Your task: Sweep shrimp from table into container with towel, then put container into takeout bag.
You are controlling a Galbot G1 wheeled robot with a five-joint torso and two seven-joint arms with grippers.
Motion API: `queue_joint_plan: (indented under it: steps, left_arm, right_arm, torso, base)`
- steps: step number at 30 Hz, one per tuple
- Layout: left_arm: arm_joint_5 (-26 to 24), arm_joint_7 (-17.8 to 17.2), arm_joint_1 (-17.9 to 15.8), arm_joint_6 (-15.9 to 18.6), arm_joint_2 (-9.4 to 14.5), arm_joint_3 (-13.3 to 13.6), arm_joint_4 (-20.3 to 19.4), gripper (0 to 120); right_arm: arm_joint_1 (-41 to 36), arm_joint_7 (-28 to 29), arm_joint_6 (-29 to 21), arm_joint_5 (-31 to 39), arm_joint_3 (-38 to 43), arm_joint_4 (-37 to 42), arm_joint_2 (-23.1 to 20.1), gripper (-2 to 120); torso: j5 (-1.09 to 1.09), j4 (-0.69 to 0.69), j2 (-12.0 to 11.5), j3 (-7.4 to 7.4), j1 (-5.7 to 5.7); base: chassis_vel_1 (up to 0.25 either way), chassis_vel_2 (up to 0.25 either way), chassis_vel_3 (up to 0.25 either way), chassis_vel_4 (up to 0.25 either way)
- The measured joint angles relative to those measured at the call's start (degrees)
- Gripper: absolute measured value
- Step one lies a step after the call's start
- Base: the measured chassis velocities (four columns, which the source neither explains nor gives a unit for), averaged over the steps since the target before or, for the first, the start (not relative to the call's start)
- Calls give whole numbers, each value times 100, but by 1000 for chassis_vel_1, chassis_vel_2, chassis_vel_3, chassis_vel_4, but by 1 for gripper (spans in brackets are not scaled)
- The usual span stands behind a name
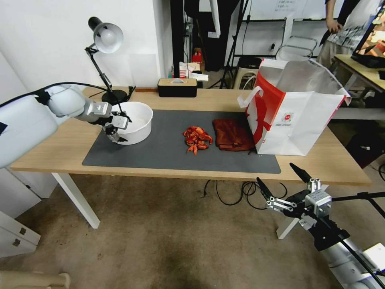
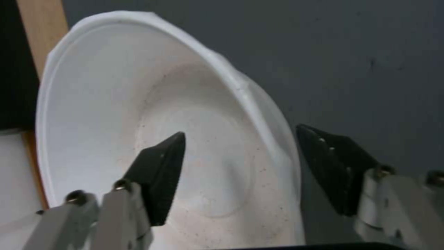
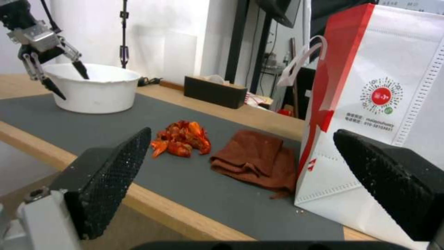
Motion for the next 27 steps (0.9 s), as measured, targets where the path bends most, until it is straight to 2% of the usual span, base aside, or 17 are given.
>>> queue_joint_plan:
  steps: [2, 3, 6, 7, 10, 11, 13, 14, 17, 24, 26, 27]
  left_arm:
    - [9, 128, -94, -7, -56, 104, 74, 50]
    - [9, 128, -94, -7, -56, 104, 74, 50]
    - [27, 285, -209, -31, -132, 222, 203, 35]
    - [27, 285, -209, -31, -132, 222, 203, 35]
    - [-16, 381, -240, -32, -176, 275, 276, 22]
    - [-16, 381, -240, -32, -176, 275, 276, 22]
    - [-61, 463, -241, -31, -187, 301, 302, 11]
    - [-61, 463, -241, -31, -187, 301, 302, 11]
    - [-130, 535, -241, -49, -182, 309, 302, 0]
    - [-226, 471, -160, -87, -48, 188, 170, 0]
    - [-236, 444, 9, -147, 90, -69, 62, 0]
    - [-236, 444, 9, -147, 90, -69, 62, 0]
  right_arm:
    - [0, 5, 20, 3, -3, -8, 0, 100]
    - [0, 5, 20, 3, -3, -8, 0, 100]
    - [-2, 22, 41, 20, -3, -15, 2, 100]
    - [-2, 22, 41, 20, -3, -15, 2, 100]
    - [-3, 38, 54, 40, 6, -18, -3, 100]
    - [-3, 38, 54, 40, 6, -18, -3, 100]
    - [-3, 39, 55, 57, 10, -18, -6, 100]
    - [-3, 39, 55, 57, 10, -18, -6, 100]
    - [5, 37, 55, 58, -7, -22, -6, 100]
    - [34, 32, 52, 34, -70, -62, 13, 100]
    - [41, 31, 49, 32, -79, -82, -12, 100]
    - [41, 31, 49, 32, -79, -82, -12, 100]
  torso:
    - [0, 0, 0, 0, 0]
    - [0, 0, 0, 0, 0]
    - [0, -1, 0, 0, 0]
    - [0, -1, 0, 0, 0]
    - [0, 0, 0, 0, 0]
    - [0, 0, 0, 0, 0]
    - [-1, 0, 0, 0, 0]
    - [-1, 0, 0, 0, 0]
    - [-1, 0, 0, 0, 0]
    - [-1, -1, 0, 0, 0]
    - [-1, -1, 0, 0, 0]
    - [-1, -1, 0, 0, 0]
  base:
    - [0, 0, 0, 0]
    - [0, 0, 0, 0]
    - [0, 0, 0, 0]
    - [0, 0, 0, 0]
    - [0, 0, 0, 0]
    - [0, 0, 0, 0]
    - [0, 0, 0, 0]
    - [0, 0, 0, 0]
    - [0, 0, 0, 0]
    - [0, 0, 0, 0]
    - [0, 0, 0, 0]
    - [0, 0, 0, 0]
